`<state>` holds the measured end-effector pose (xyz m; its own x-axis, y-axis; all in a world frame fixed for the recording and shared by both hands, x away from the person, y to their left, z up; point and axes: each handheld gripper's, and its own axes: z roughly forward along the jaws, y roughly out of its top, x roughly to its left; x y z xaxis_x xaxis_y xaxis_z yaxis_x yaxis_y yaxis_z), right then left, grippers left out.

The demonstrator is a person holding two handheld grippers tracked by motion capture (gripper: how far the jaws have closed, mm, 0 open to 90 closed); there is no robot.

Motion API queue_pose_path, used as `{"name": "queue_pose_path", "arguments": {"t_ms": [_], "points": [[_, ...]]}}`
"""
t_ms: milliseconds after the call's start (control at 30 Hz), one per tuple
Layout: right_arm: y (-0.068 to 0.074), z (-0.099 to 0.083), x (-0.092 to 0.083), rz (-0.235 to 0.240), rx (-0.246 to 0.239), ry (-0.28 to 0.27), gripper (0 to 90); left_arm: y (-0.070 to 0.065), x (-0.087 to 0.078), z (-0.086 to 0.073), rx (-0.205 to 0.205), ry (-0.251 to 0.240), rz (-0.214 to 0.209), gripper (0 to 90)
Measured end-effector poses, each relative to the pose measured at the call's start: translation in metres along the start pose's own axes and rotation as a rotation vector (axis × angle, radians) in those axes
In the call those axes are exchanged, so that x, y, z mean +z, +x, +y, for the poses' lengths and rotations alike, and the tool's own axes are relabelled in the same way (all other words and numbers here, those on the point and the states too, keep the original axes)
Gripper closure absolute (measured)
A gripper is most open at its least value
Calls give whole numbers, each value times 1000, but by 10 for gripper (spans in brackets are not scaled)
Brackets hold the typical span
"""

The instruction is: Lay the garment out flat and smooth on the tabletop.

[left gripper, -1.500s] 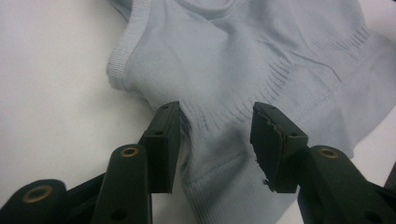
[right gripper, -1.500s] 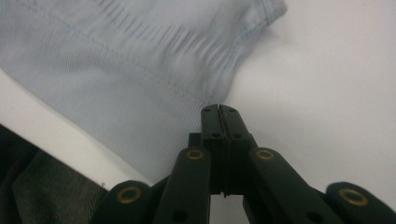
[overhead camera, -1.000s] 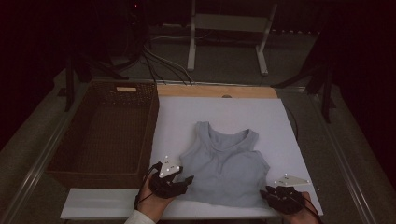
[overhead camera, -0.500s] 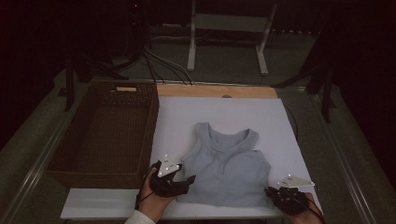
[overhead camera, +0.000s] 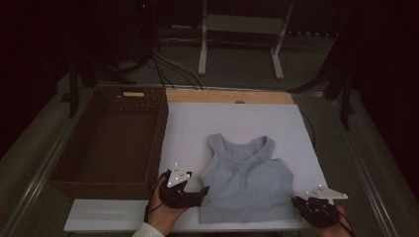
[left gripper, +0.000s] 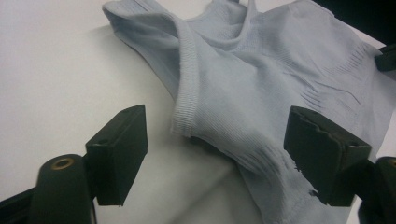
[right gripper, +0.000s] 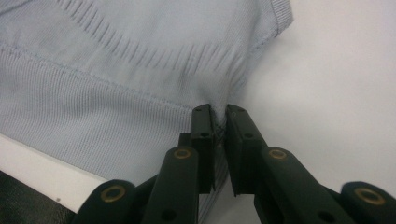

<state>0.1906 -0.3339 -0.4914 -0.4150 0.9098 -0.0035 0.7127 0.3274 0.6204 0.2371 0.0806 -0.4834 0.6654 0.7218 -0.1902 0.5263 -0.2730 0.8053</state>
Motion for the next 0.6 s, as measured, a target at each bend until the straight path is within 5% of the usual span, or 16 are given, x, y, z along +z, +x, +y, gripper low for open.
{"name": "queue_pose_path", "arguments": {"t_ms": [467,600], "points": [[3,-5,-8,17,7,8,813,-1,-2,2,-7,-55,-22,112],[0,-3,-8,0,21,-14,635,-1,-1,2,-14,-58,-30,88]]}}
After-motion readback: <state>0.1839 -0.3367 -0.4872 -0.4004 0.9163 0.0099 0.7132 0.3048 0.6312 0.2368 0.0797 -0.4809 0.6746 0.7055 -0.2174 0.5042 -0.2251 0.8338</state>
